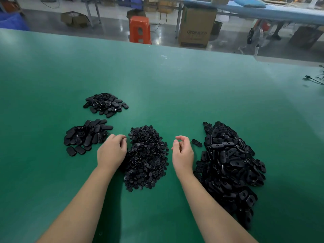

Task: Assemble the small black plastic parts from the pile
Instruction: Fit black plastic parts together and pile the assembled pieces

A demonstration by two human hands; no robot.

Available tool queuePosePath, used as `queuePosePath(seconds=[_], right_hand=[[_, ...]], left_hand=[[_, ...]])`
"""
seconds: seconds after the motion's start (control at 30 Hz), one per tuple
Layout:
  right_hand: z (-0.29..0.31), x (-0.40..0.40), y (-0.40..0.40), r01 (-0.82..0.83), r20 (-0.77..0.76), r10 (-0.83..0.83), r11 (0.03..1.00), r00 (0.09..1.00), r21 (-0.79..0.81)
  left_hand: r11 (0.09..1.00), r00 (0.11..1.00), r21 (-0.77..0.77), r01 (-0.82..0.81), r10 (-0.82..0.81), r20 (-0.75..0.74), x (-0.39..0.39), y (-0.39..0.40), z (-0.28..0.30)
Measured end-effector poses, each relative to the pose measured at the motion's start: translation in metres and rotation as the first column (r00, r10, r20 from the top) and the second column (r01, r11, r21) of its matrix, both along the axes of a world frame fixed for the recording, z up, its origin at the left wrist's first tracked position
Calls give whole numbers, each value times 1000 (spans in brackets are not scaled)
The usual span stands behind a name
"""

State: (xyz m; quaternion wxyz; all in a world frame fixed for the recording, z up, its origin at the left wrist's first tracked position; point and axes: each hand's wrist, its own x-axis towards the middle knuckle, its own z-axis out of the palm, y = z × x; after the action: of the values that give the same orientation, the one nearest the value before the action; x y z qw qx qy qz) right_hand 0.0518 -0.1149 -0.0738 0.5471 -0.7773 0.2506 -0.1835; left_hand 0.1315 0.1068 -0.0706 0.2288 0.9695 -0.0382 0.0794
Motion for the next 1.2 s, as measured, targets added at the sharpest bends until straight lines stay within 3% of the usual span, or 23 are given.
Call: queuePosePath(seconds=[0.4, 0.47, 0.53, 0.6, 0.73, 0.83, 0.9, 1.2], right_hand=[[11, 5, -12, -8, -73, 16, 994, 997, 110], [15, 2, -20, -39, -66, 35, 998, 997, -48], [22, 2, -33, -109, -110, 73, 924, 991, -367], [33, 7, -49, -222, -260, 80, 784, 962, -580], [49, 18, -75, -467, -610, -21, 623, 792, -627], [51, 22, -81, -595, -724, -38, 540, 689, -595], [50, 22, -83, -619, -733, -34, 509, 679, -597], [42, 24, -80, -549, -643, 106, 635, 759, -543]], left_hand=[[998, 999, 46, 34, -34, 12, -4, -4, -10], [998, 1000, 50, 23, -24, 11, -3, -4, -11], [999, 1000, 45, 12, -12, 12, -3, -5, -12], [1000, 1000, 31, -3, 2, 19, -3, -5, -13], [999, 1000, 31, -7, 6, 22, -2, -4, -13], [998, 1000, 70, 3, -4, 5, -2, -5, -13], [997, 1000, 83, 8, -8, -1, -2, -4, -13], [999, 1000, 46, -2, 1, 17, -2, -3, -13]])
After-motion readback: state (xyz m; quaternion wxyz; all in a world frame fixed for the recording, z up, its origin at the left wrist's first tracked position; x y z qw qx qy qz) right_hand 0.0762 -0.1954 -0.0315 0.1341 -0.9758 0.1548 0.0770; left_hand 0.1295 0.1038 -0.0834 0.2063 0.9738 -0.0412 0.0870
